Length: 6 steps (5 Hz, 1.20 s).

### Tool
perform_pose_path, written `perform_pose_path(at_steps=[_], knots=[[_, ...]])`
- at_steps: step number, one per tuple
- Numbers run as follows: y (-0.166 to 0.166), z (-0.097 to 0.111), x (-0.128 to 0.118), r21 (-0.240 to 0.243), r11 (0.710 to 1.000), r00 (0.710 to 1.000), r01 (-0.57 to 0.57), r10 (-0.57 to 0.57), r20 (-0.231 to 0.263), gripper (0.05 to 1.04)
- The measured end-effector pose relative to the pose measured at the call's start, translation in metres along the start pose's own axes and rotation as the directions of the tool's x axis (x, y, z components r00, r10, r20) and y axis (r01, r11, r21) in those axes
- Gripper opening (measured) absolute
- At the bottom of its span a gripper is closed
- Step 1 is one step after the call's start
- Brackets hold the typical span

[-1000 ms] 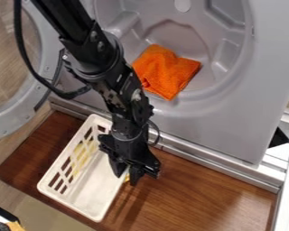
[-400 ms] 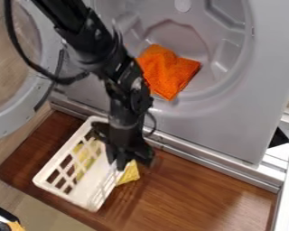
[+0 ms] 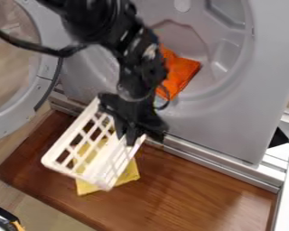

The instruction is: Move the basket to the right side of the washing machine

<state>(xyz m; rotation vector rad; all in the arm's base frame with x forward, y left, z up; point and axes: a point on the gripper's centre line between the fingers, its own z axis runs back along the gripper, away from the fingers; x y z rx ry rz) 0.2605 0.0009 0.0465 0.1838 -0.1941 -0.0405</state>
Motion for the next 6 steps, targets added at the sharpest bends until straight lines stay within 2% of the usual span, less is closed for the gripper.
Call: perform_pose_path(at_steps=[1,2,3,4,6], knots=[[-0.018,0.018,0.006,0.001,1.0,0.999,0.01,-0.01,0.032,0.091],[-0.04,0.027,0.01,-0.01,1.0,0.999,0.027,-0.027,0.042,0.091],[-0.069,0.026,0.009,-0.016,0.999,0.999,0.042,-0.042,0.035,0.091],[-0.098,0.015,0.003,-0.032,0.998,0.998,0.057,-0.057,0.02,0.091],[-0.129,-0.012,0.008,-0.103,0.994,0.999,0.04,-0.037,0.03,0.091]])
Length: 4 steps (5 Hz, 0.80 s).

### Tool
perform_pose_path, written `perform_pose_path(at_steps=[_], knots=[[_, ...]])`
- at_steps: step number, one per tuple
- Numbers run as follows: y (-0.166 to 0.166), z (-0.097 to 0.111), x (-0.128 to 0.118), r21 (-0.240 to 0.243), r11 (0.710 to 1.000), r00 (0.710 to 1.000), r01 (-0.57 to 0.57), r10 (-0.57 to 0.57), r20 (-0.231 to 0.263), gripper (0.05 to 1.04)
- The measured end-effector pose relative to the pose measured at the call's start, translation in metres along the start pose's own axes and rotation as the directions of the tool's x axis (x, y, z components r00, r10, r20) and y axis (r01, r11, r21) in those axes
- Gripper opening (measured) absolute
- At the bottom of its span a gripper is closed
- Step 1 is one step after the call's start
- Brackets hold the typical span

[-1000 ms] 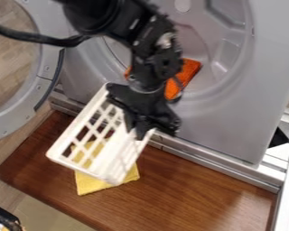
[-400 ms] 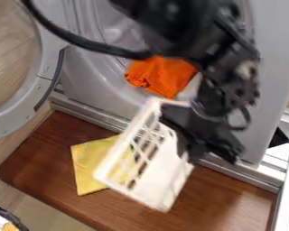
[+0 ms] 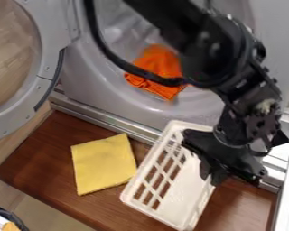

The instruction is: Move the basket to the right side of the washing machine

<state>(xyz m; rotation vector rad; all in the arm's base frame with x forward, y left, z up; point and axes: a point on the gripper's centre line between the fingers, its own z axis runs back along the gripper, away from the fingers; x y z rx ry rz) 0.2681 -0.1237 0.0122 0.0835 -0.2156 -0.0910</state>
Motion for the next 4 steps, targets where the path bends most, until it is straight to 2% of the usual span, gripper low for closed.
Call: perform_pose_path(at_steps=[1,2,4], knots=[[-0.0075,-0.0109,0.0043,-0.015,1.0,1.0,-0.001,0.0,-0.014,0.125],[-0.0101,-0.0136,0.0072,-0.02,1.0,1.0,-0.02,0.019,-0.023,0.322],[-0.0129,-0.0132,0.0123,-0.022,1.0,1.0,0.011,-0.012,-0.026,0.923]])
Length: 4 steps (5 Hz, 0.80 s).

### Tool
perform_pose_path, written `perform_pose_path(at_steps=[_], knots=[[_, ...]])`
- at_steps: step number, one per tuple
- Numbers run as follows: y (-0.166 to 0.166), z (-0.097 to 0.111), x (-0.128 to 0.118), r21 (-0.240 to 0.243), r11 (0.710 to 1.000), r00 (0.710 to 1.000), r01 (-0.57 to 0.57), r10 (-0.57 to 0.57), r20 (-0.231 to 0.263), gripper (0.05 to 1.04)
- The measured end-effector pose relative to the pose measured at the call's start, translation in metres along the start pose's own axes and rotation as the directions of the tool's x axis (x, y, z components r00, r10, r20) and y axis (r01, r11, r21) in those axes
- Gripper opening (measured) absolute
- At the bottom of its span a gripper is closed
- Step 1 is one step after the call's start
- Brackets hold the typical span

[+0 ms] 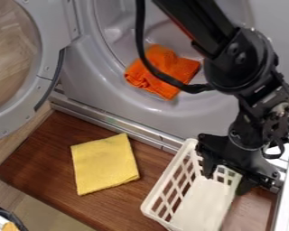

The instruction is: Move the basket to the right side of the washing machine

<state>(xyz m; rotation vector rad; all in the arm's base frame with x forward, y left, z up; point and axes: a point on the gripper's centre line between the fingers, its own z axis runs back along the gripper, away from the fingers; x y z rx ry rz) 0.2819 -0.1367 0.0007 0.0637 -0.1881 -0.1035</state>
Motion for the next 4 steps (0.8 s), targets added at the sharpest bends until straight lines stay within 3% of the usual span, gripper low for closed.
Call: perform_pose_path(at_steps=[1,2,4], knots=[[0.0,0.0,0.0,0.002,1.0,1.0,0.004,-0.004,0.001,1.007],[-0.001,0.0,0.001,-0.006,1.0,1.0,0.028,-0.028,0.005,1.002],[0.002,0.026,-0.002,-0.048,0.998,0.996,0.041,-0.037,0.084,0.999]])
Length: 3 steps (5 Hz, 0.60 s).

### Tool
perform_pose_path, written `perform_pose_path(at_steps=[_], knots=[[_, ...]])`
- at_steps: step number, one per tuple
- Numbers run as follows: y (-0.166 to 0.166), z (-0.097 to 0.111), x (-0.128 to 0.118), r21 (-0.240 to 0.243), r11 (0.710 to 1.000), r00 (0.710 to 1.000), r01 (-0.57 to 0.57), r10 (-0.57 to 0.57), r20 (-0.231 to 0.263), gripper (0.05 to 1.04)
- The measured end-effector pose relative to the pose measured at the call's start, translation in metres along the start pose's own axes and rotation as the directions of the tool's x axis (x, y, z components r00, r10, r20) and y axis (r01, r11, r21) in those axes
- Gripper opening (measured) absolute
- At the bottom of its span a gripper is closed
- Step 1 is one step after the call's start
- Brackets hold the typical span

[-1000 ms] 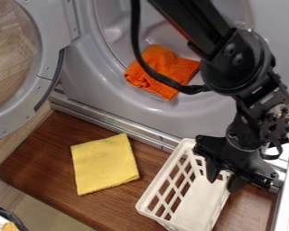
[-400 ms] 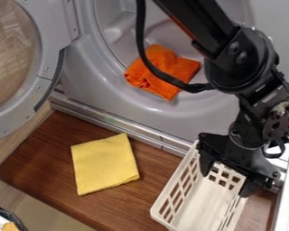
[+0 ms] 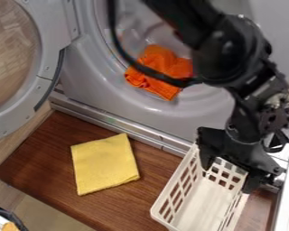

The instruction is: Move the basket to the right side of the washing machine

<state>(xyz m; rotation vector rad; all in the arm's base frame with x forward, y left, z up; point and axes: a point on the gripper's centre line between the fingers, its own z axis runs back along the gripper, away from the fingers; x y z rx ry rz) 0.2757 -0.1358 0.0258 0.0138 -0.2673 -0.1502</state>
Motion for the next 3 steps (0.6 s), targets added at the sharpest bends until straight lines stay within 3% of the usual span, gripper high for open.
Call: perform_pose_path(at_steps=[1,2,3], knots=[[0.013,0.03,0.004,0.025,1.0,0.998,0.012,-0.014,0.055,0.999],[0.022,0.058,0.014,0.009,1.0,0.992,0.029,-0.03,0.122,0.999],[0.034,0.073,0.017,-0.002,0.998,0.986,0.055,-0.054,0.16,0.999]])
